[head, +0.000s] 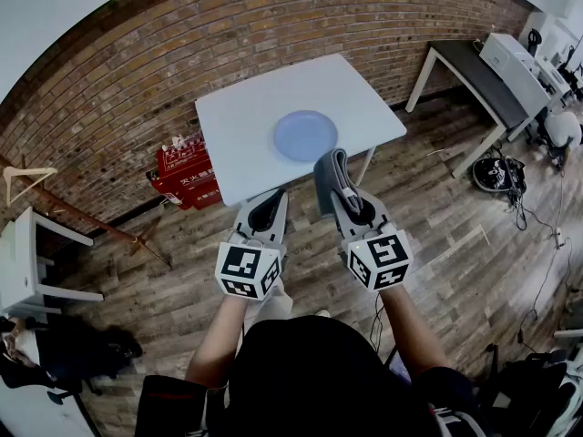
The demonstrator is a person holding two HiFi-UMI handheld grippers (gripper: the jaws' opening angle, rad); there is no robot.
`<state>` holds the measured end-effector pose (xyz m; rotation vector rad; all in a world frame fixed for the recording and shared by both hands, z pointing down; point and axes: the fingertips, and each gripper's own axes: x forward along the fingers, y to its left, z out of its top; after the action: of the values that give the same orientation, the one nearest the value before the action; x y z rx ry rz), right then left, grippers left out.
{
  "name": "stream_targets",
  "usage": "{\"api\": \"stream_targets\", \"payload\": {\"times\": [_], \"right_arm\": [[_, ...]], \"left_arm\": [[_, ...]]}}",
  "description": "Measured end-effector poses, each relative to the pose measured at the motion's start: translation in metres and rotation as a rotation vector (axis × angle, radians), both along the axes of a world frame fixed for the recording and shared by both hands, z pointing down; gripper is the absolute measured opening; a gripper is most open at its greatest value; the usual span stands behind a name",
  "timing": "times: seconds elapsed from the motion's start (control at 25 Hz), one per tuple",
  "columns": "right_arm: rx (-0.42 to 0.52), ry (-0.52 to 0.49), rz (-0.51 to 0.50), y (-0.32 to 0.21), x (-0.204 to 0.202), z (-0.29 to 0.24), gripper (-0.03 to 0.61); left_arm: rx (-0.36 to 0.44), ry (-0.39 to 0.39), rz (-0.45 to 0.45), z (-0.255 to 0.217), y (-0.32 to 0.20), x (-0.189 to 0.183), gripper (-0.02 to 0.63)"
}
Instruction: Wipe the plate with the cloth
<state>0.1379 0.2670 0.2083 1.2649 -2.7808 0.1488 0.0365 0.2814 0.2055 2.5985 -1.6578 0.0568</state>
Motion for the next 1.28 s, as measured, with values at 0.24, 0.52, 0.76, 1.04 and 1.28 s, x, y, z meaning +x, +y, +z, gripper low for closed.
{"api": "stream_targets", "payload": {"times": [0.24,0.52,0.76,1.04,1.28], "right_arm": [[-0.005,0.013,0.005,-0.002,-0.006,0.003,0.049],[-0.02,0.019,0.014,-0.01,-0.012,0.003,0.051],[-0.029,0.025,0.017,-0.024,-0.025,0.006,0.051],[-0.042,0.04,0.014,-0.06,-0.055,0.008,0.051],[-0.056,0.054,0.016,-0.095,-0.083,0.007,0.051]], "left_arm": [[0.001,0.006,0.002,-0.002,-0.003,-0.004,0.014],[0.003,0.003,-0.003,-0.001,-0.008,-0.011,0.014],[-0.003,-0.005,-0.008,0.006,-0.023,-0.024,0.014],[-0.003,-0.008,0.014,0.005,-0.062,-0.048,0.014],[-0.021,0.007,0.034,0.004,-0.103,-0.076,0.014]]}}
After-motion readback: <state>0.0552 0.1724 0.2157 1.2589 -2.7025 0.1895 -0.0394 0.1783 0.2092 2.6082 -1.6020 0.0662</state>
